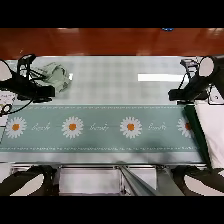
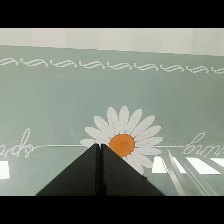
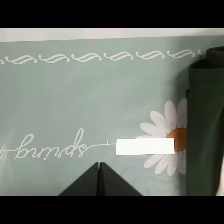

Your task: Fold the shirts.

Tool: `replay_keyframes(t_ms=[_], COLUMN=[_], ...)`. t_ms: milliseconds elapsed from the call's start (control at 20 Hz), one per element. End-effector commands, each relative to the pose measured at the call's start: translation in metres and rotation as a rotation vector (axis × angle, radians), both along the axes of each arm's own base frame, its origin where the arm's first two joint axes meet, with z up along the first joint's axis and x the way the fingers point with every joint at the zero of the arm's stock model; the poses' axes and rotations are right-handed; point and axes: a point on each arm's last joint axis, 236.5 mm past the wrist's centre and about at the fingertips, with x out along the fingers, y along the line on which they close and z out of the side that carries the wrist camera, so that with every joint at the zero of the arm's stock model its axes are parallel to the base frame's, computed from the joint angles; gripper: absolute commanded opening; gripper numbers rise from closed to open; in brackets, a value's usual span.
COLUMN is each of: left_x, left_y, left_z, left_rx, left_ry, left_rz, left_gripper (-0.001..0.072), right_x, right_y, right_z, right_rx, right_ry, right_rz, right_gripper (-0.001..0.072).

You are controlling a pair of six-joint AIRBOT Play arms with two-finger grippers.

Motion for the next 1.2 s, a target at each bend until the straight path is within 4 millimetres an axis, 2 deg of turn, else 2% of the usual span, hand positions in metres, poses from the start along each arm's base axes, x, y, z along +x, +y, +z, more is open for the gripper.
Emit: replay_keyframes(t_ms=[0,550,700,750,850,950,1000,1050,1100,1150], left_x=[0.000,0.000,0.000,0.001,0.017,0.046,0.066,0.091,0.113,0.134], left_y=[0.000,0.000,0.000,0.000,-0.001,-0.001,0.002,0.010,0.017,0.024], left_z=[0.000,0.000,0.000,0.000,0.004,0.012,0.021,0.036,0.053,0.074], left_rx=[0.000,0.000,0.000,0.000,-0.004,-0.011,0.002,0.037,0.075,0.109], left_ry=[0.000,0.000,0.000,-0.005,-0.073,-0.202,-0.297,-0.421,-0.539,-0.661], left_rz=[-0.001,-0.001,0.000,0.000,0.007,0.021,0.023,0.018,0.015,0.009], left_gripper=[0.0029,0.0029,0.0029,0.0029,0.0029,0.0030,0.0058,0.0240,0.0513,0.0507], right_x=[0.000,0.000,0.007,0.011,0.042,0.060,0.067,0.073,0.077,0.078], right_y=[0.000,0.000,0.001,0.001,-0.003,-0.001,0.000,0.001,0.002,0.002], right_z=[0.000,0.000,0.000,0.000,0.006,0.009,0.012,0.014,0.015,0.015], right_rx=[0.000,0.000,0.004,0.004,-0.015,-0.013,-0.006,-0.001,0.001,0.001], right_ry=[0.001,0.000,-0.031,-0.046,-0.176,-0.253,-0.286,-0.312,-0.328,-0.334], right_rz=[0.001,0.001,0.004,0.006,0.022,0.030,0.022,0.022,0.023,0.029], right_gripper=[0.0019,0.0019,0.0019,0.0019,0.0019,0.0020,0.0022,0.0120,0.0433,0.0423])
